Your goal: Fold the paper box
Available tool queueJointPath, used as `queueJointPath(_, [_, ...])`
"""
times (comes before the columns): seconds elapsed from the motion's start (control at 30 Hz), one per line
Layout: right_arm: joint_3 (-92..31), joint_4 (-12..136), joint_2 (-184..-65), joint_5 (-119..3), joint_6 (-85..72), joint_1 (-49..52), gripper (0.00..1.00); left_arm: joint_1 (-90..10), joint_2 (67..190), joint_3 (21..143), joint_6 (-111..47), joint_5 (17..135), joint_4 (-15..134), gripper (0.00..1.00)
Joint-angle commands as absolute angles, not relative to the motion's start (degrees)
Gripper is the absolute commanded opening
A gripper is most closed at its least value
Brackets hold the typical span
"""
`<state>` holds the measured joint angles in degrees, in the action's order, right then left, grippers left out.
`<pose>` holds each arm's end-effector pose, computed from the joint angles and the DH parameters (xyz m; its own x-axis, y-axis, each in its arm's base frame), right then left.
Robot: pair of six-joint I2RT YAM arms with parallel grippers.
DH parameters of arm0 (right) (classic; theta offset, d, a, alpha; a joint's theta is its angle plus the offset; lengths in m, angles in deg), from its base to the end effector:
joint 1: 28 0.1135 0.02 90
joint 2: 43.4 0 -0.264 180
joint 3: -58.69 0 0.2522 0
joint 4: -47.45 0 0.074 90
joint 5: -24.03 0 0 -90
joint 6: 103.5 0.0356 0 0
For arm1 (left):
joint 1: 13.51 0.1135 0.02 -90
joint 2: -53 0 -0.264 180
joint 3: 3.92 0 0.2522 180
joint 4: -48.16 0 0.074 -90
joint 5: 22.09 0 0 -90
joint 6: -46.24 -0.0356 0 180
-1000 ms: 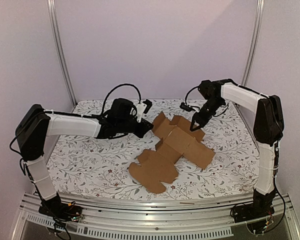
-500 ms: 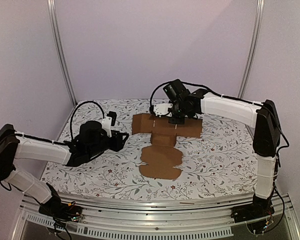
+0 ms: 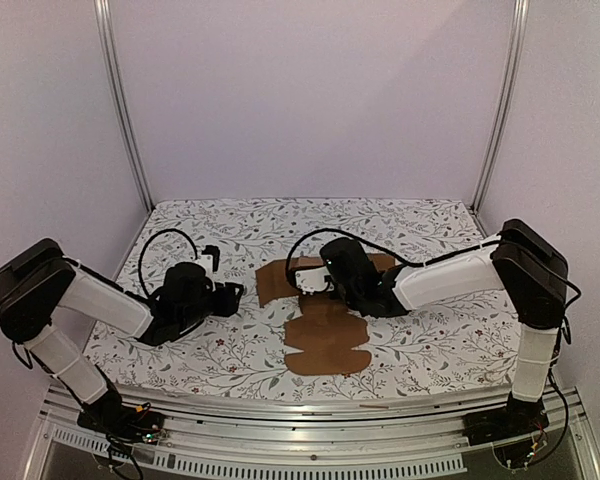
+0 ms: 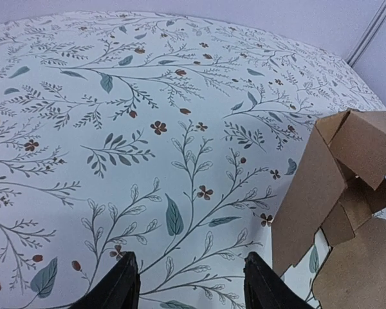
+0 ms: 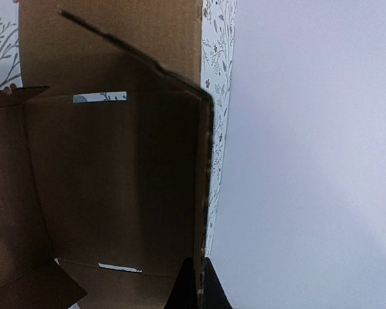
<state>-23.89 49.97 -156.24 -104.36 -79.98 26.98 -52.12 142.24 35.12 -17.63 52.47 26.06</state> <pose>0.2626 0.3362 0.1745 0.1898 -0.9814 -0.0272 -0.4215 -0.0564 -0.9051 0.2196 -0.1633 0.1327 -0.5145 -0.1324 -0.8472 0.2132 0.9372 -0.2759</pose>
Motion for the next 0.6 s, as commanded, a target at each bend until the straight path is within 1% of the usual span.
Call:
queueJointPath(0.0, [-16.51, 28.99, -152.31, -108.21, -83.9, 30.34, 0.0, -51.48, 146.6, 36.22, -17.28, 56.32, 20.57, 0.55])
queueJointPath(0.13, [-9.23, 15.45, -151.54, -107.64, -89.58, 33.19, 0.0, -51.48, 150.44, 36.14, -18.18, 58.67, 16.18, 0.56])
queueJointPath(0.27, [-5.63, 7.18, -152.77, -108.55, -92.78, 35.16, 0.0, -51.96, 154.26, 35.06, -19.82, 70.95, 6.59, 0.58])
queueJointPath(0.37, [-4.02, 3.14, -154.74, -108.82, -94.56, 35.63, 0.0, -53.43, 155.39, 34.0, -20.35, 73.94, 1.44, 0.62])
queueJointPath(0.43, [-3.41, 1.42, -155.87, -109.09, -95.49, 35.67, 0.0, -54.57, 155.29, 33.92, -21.68, 75.59, 1.31, 0.64])
queueJointPath(0.57, [-2.39, 1.45, -155.8, -109.51, -95.3, 35.63, 0.0, -56.37, 153.8, 33.63, -23.7, 76.66, 2.79, 0.65])
